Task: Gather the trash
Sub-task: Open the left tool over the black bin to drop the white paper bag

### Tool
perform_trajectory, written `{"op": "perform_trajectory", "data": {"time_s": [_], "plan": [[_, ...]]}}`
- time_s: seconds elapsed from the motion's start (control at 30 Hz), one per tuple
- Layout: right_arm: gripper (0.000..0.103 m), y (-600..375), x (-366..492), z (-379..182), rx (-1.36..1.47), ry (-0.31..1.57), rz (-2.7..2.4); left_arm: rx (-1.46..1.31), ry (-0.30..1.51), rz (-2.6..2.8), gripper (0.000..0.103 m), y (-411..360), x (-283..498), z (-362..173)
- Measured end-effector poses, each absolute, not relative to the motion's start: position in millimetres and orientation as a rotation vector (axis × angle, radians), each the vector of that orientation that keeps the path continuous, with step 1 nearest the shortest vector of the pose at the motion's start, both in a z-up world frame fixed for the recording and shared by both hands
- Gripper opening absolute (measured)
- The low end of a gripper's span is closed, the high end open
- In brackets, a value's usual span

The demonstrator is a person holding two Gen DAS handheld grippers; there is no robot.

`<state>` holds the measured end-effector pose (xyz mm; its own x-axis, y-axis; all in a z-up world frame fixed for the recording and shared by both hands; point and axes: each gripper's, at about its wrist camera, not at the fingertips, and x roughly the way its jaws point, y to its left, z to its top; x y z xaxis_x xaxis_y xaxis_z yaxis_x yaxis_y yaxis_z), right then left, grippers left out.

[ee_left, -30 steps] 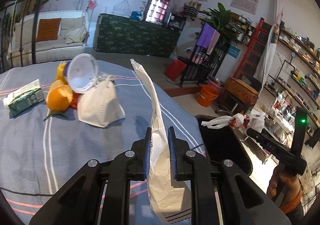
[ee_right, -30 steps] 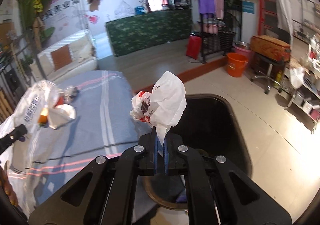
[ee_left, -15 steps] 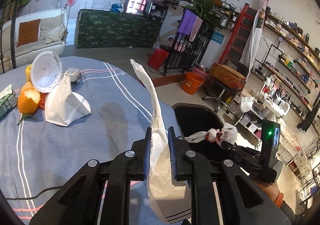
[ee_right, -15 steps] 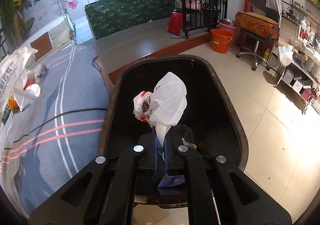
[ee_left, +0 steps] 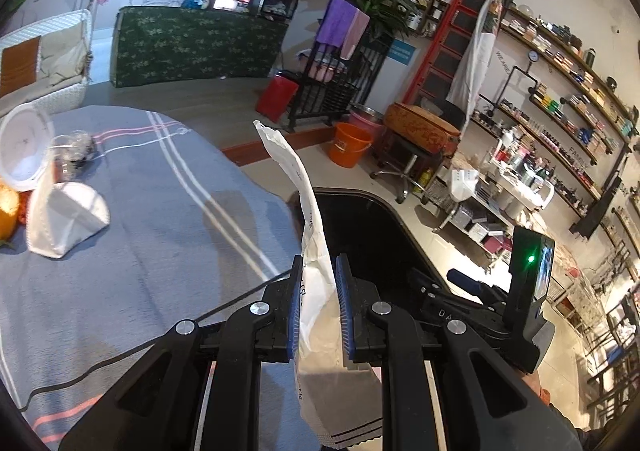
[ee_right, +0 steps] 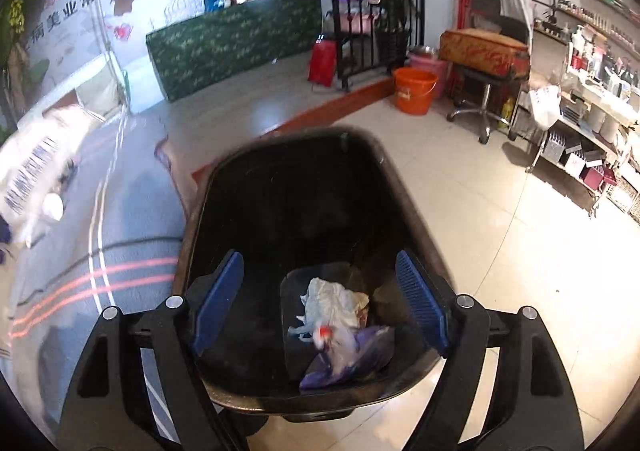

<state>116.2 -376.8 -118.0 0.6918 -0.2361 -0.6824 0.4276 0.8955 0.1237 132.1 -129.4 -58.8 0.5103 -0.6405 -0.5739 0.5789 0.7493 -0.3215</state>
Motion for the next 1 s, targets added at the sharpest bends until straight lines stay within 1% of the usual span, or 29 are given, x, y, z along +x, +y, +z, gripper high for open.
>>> {"op": "perform_trajectory", "data": {"time_s": [0.13, 0.4, 0.73, 0.77, 0.8, 0.83, 0.87, 0.9, 0.93, 1.0], "plan": [[0.083, -386, 105, -99, 0.281, 0.663, -0.418, -0.082, 0.751, -0.815, 0.017, -156, 134, -60], [0.083, -406, 84, -82, 0.31, 0.61, -0.473, -0.029, 0.835, -0.873, 0.017, -208, 144, -84], [0.083, -441, 65, -76, 0.377, 0.574, -0.531, 0.008, 0.924, -0.906, 0.017, -242, 156, -107], [0.083, -442, 64, -75, 0.378, 0.574, -0.533, 0.01, 0.939, -0.905, 0.018, -243, 159, -109], [0.083, -443, 64, -76, 0.38, 0.576, -0.534, 0.013, 0.957, -0.905, 0.027, -246, 160, -111], [0.083, -444, 64, -78, 0.382, 0.579, -0.536, 0.013, 0.966, -0.903, 0.045, -247, 160, -112], [0.083, -445, 65, -80, 0.387, 0.584, -0.536, 0.007, 0.969, -0.898, 0.057, -247, 159, -112], [0.083, -446, 65, -81, 0.392, 0.588, -0.534, -0.012, 0.967, -0.889, 0.077, -245, 159, -112], [0.083, -447, 65, -82, 0.395, 0.59, -0.534, -0.029, 0.965, -0.888, 0.081, -242, 158, -113], [0.083, -446, 64, -81, 0.398, 0.588, -0.537, -0.033, 0.981, -0.885, 0.082, -241, 158, -114]]}}
